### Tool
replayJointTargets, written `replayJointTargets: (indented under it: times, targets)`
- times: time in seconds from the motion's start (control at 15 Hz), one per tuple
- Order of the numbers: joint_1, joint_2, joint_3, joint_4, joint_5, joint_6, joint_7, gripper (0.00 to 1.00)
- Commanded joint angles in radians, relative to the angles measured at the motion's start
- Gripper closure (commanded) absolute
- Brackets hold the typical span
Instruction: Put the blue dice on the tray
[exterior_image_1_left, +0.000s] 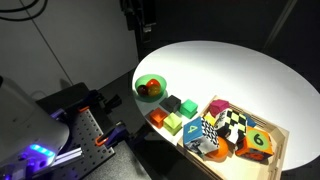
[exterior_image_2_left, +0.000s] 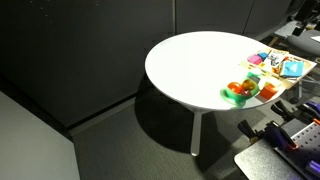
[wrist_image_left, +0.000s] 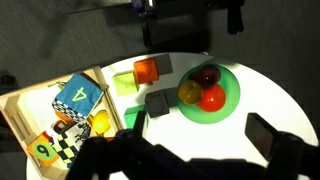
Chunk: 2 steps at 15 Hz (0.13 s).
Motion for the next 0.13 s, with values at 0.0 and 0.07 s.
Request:
replayJointTargets:
  times: [0.0,0.07]
  targets:
    - [-0.003,0.000,0.002,0.001,0.002,-0.002,-0.002,0.00]
    - [-0.003,0.000,0.002,0.001,0.002,-0.002,-0.002,0.00]
